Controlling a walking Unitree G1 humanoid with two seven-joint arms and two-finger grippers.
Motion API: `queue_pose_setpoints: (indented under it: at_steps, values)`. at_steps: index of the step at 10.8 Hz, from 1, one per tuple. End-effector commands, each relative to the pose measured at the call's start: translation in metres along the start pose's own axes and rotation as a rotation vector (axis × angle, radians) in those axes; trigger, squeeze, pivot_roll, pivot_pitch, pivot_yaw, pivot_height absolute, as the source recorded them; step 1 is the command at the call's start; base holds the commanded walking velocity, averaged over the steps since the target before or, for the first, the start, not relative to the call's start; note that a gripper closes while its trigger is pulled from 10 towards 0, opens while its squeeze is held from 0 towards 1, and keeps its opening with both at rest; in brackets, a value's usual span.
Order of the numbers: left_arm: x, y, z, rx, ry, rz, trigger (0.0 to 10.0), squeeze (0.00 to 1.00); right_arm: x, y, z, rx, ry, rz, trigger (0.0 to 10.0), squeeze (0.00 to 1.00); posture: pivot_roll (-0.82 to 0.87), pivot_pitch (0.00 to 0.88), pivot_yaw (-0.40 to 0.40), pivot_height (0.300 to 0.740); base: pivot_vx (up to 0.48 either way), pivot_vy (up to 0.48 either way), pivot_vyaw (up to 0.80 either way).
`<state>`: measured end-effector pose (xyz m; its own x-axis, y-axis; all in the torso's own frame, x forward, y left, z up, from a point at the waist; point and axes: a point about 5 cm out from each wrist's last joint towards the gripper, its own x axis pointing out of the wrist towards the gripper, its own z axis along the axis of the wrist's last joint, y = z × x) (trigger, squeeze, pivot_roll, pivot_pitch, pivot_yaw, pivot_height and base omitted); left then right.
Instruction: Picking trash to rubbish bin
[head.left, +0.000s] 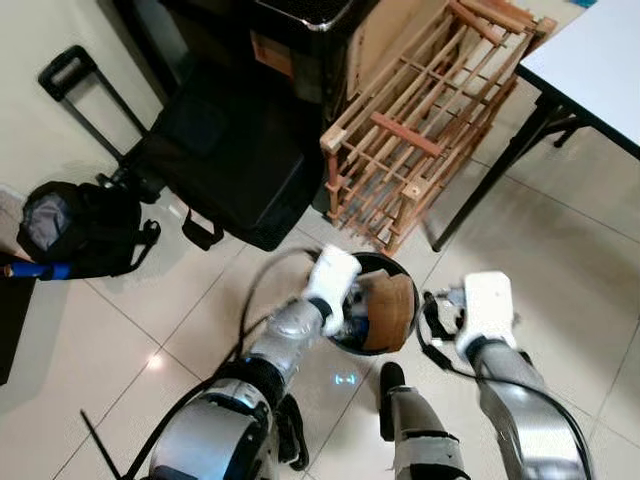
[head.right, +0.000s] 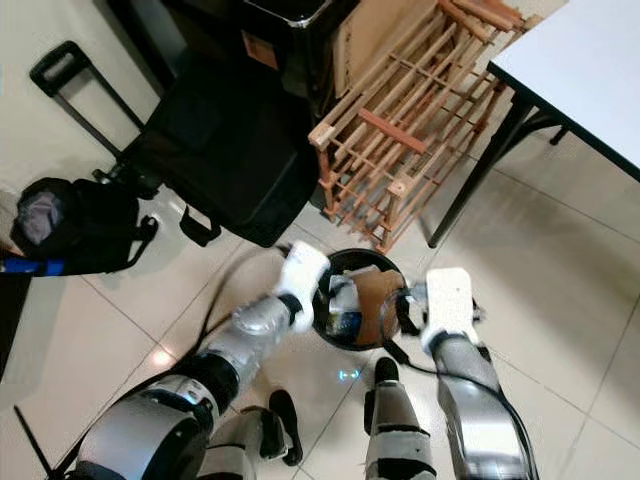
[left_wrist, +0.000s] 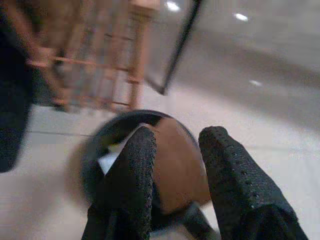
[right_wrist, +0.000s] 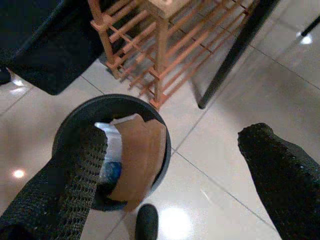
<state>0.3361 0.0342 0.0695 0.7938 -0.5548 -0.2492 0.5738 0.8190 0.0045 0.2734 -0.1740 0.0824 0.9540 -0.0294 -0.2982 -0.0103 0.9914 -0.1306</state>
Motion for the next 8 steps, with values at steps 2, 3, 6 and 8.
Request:
queue_pose_setpoints:
  at_steps: [2, 3, 6, 8]
  values:
    - [-0.008, 0.012, -0.012, -0.004, 0.015, 0.143, 10.0, 0.0, 0.011, 0.001, 0.002, 0.008, -0.015, 0.015, 10.0, 0.0, -0.18, 0.227, 0.112, 0.74, 0.0, 0.0, 0.0]
    - [-0.019, 0.04, -0.009, 0.02, -0.028, 0.231, 10.0, 0.0, 0.019, 0.003, 0.011, 0.003, -0.045, 0.029, 10.0, 0.0, -0.17, 0.196, 0.108, 0.74, 0.0, 0.0, 0.0]
    - [-0.027, 0.069, 0.018, 0.035, -0.17, 0.368, 10.0, 0.0, 0.035, 0.005, 0.031, 0.015, -0.13, 0.019, 10.0, 0.0, -0.15, 0.131, 0.106, 0.74, 0.0, 0.0, 0.0]
    - [-0.03, 0.078, 0.038, 0.046, -0.268, 0.423, 10.0, 0.0, 0.044, 0.001, 0.057, 0.051, -0.242, -0.005, 10.0, 0.0, -0.14, 0.088, 0.105, 0.74, 0.0, 0.0, 0.0]
